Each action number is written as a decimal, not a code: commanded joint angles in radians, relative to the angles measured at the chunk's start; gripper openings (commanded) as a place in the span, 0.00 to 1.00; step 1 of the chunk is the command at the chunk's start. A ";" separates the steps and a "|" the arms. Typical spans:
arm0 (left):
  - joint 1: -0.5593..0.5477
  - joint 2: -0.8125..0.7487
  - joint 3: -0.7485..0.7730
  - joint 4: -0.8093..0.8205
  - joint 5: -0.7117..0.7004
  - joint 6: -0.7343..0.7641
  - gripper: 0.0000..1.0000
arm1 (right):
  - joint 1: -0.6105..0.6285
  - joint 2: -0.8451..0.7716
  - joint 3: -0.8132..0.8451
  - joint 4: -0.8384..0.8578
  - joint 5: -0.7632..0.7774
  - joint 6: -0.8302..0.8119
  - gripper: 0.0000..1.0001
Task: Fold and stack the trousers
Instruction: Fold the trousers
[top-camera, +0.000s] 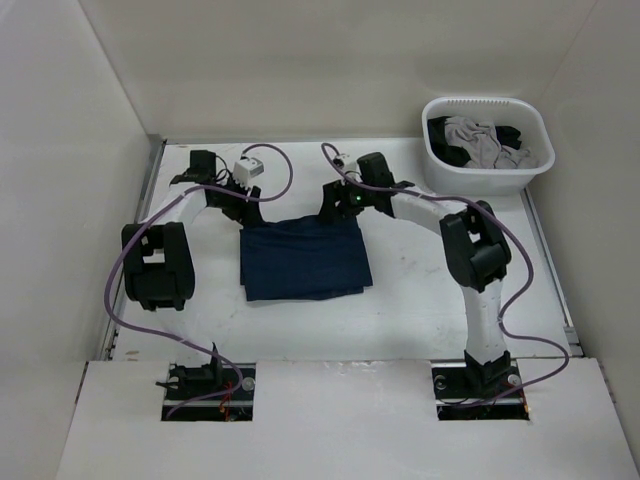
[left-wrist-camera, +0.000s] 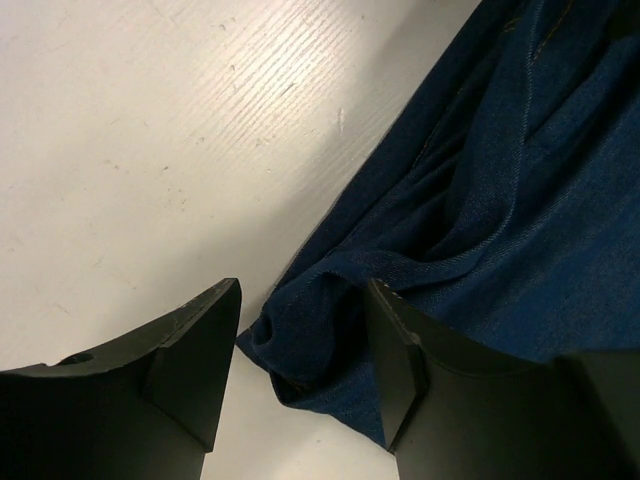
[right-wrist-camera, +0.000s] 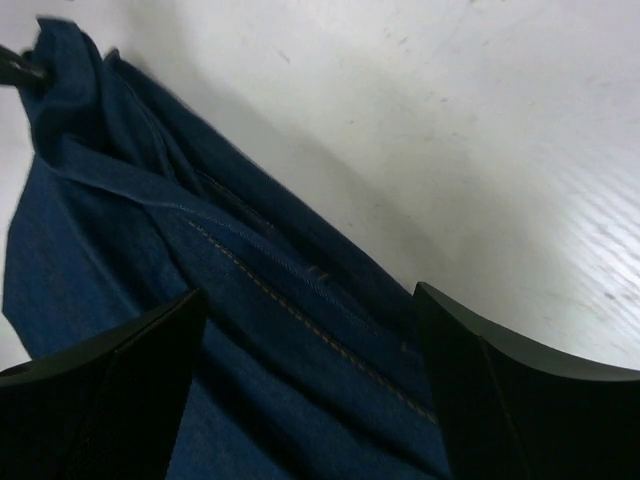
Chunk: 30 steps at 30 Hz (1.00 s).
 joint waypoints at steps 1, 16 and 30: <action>0.009 0.005 0.046 -0.024 0.062 0.040 0.49 | 0.028 0.043 0.063 -0.007 -0.040 -0.031 0.87; 0.032 0.027 0.003 0.011 -0.080 0.021 0.00 | -0.018 -0.031 -0.043 0.073 -0.040 0.076 0.02; 0.052 0.114 0.080 0.088 -0.243 -0.124 0.23 | -0.084 -0.042 -0.118 0.136 -0.021 0.173 0.26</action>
